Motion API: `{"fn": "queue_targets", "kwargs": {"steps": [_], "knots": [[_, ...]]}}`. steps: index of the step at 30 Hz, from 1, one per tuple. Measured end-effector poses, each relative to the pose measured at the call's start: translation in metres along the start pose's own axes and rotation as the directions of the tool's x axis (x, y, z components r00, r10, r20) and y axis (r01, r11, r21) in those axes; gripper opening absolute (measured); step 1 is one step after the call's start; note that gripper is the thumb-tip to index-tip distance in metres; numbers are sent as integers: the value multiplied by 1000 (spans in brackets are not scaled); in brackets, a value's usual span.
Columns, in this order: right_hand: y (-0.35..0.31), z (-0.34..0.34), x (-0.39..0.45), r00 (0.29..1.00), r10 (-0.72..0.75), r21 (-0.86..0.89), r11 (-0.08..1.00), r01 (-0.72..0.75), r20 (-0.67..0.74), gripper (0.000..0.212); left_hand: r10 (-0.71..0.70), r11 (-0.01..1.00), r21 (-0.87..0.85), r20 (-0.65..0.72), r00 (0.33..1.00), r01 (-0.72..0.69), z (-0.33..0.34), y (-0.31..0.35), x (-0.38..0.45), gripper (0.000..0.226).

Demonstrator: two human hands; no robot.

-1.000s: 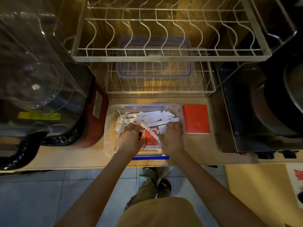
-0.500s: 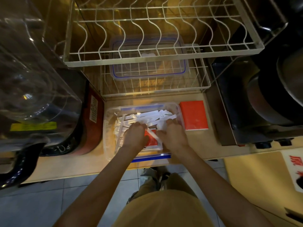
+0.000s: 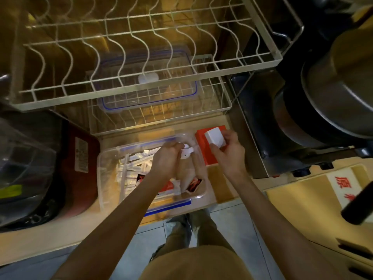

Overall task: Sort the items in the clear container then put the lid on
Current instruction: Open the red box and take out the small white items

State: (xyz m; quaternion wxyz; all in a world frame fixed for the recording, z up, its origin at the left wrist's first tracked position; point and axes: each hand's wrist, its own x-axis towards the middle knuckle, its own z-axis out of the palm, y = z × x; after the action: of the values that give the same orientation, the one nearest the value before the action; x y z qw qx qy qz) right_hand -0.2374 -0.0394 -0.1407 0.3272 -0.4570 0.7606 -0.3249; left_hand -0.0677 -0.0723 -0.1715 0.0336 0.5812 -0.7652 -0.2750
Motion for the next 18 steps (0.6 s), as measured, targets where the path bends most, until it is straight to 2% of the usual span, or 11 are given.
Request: {"fn": "queue_targets", "kwargs": {"steps": [4, 7, 10, 18], "knots": [[12, 0, 19, 997, -76, -140, 987, 79, 27, 43, 9, 998, 56, 18, 1000, -10, 6, 0, 10, 34], [16, 2, 25, 993, -84, -204, 974, 99, 79, 46, -71, 997, 1, 58, 996, 71, 13, 0, 10, 37], [17, 1, 27, 990, -88, -224, 968, 111, 110, 47, -109, 994, 11, 14, 994, 108, 14, 2, 7, 37], [14, -5, 24, 986, -121, -269, 952, 149, 117, 52, -58, 978, 206, 87, 994, 39, 15, 15, 5, 63]]}}
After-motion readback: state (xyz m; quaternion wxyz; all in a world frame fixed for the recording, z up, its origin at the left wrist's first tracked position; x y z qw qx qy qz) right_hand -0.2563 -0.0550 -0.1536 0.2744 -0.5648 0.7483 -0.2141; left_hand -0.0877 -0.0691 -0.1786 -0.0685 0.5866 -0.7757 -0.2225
